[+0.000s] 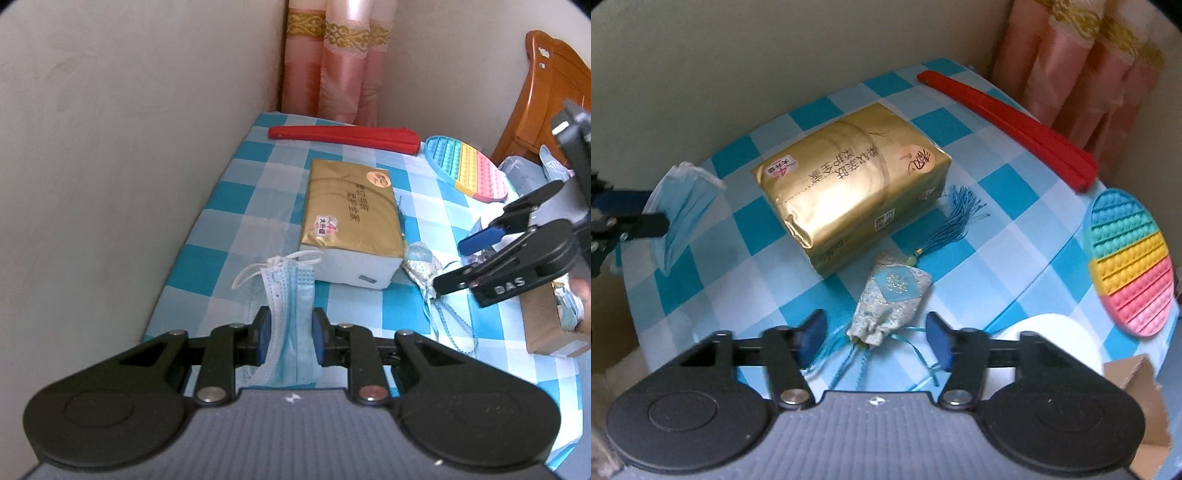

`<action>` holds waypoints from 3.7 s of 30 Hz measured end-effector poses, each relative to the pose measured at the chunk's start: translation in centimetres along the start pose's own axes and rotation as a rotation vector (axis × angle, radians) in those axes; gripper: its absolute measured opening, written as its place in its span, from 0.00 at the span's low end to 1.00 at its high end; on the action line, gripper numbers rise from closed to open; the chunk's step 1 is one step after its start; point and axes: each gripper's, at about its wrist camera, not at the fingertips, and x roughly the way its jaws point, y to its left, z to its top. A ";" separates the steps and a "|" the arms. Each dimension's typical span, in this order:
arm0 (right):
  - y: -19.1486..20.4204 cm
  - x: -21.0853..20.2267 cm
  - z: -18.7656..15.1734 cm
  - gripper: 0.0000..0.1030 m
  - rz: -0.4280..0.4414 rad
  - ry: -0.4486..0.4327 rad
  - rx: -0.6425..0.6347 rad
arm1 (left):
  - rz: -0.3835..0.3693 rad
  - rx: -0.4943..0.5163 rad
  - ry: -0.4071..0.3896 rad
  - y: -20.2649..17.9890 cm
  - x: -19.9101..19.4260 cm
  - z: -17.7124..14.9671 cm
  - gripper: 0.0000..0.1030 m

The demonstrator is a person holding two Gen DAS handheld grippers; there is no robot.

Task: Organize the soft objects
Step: 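Grasp the floral sachet with blue tassel with the right tool while the left tool holds the mask, then carry both items to the box and release them inside with both tools, then withdraw both tools from the box back over the table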

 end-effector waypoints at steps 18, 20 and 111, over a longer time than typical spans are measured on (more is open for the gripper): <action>0.3 3.8 1.4 0.60 -0.071 -0.005 0.127 | -0.021 0.007 0.024 0.2 1.2 -0.2 0.21; 0.5 4.3 1.6 0.55 -0.082 0.016 0.117 | -0.022 0.007 0.022 0.2 1.2 -0.1 0.21; -3.8 -12.5 -21.0 0.92 -0.202 -0.179 0.482 | -0.305 0.335 -0.205 -23.5 -0.7 3.9 0.98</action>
